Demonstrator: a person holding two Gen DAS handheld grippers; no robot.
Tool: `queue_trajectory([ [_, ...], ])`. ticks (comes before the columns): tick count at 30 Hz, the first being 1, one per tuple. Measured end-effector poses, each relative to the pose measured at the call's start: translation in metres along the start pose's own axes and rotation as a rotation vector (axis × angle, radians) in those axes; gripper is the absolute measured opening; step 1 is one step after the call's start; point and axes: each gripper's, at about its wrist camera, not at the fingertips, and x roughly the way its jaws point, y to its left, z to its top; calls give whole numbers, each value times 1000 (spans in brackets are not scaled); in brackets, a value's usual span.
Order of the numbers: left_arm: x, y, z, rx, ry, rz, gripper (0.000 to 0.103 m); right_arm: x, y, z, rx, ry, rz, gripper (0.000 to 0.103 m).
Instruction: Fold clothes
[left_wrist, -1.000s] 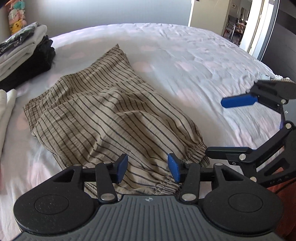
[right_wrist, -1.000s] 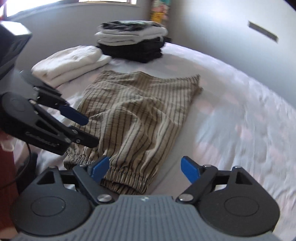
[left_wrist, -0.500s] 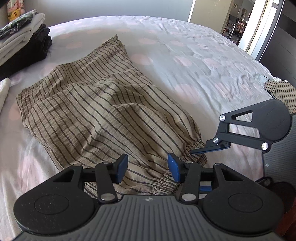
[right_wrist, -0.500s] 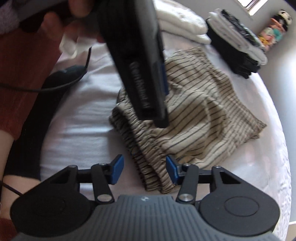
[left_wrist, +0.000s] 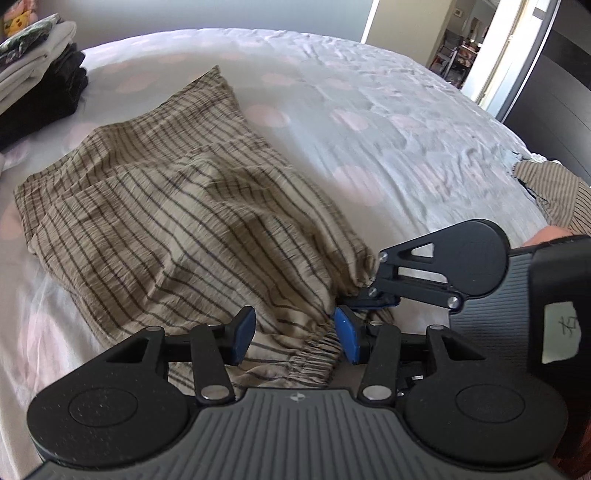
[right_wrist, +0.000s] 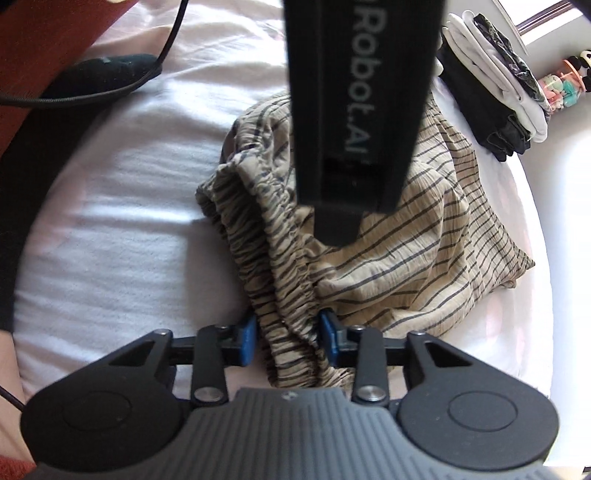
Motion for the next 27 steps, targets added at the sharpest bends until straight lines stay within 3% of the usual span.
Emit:
queue_trajectory([
  [5,-2,-8,-1,47,-14,-16,63,-8,-18,0,64,-12,58,29],
  [10,-4,-17,-2,94,-26,-32,64,-20,-49,-2,160,-32,138,17],
  [16,-5,-26,-4,150,-31,-39,64,-22,-70,-3,282,-50,191,14],
  [27,14,-30,-6,189,58,-12,64,-16,-100,-10,384,-84,270,14],
])
